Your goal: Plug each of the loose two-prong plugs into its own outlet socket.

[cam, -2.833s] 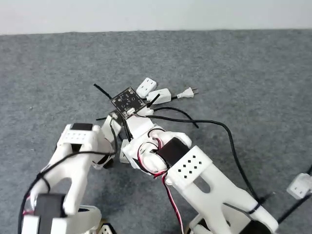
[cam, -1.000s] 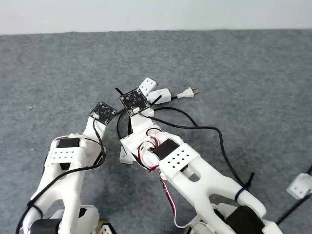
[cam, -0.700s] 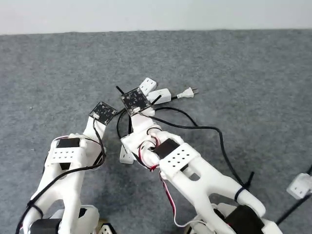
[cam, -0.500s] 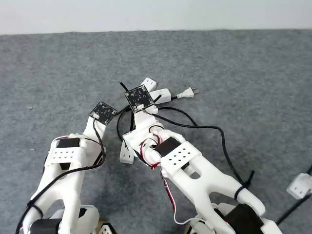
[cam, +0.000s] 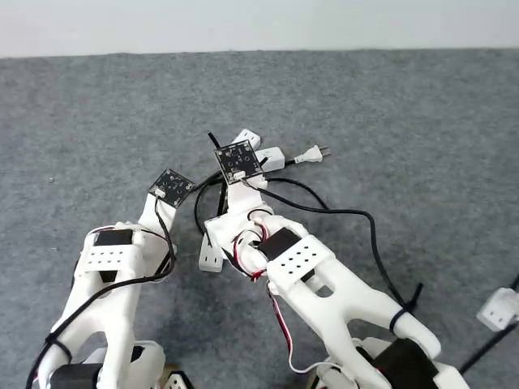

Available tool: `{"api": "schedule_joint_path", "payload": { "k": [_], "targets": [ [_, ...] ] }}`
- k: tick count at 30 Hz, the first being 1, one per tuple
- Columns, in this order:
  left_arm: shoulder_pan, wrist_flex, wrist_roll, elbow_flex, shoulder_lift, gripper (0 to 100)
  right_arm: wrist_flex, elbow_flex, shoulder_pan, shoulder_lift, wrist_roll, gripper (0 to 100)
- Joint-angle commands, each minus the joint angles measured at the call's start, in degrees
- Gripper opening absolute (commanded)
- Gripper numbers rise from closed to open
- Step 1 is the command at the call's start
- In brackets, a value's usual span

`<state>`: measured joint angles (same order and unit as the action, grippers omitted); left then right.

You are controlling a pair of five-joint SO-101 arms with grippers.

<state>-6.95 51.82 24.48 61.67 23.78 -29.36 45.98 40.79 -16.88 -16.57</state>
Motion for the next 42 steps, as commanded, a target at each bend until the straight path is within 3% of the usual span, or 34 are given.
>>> {"api": "schedule_joint_path", "payload": {
  "k": [1, 24, 42],
  "targets": [
    [-0.3, -1.0, -0.3, -2.4, 1.8, 14, 0.5, -4.8, 0.4, -0.2, -1.6, 0.8],
    [-0.3, -1.0, -0.2, -2.2, 1.8, 14, -0.7, -2.9, 1.1, -0.1, -3.4, 0.9],
    [-1.8, -1.0, -0.3, -2.6, 1.8, 14, -3.7, 1.3, 3.9, -0.2, 4.8, 0.9]
  ]
}}
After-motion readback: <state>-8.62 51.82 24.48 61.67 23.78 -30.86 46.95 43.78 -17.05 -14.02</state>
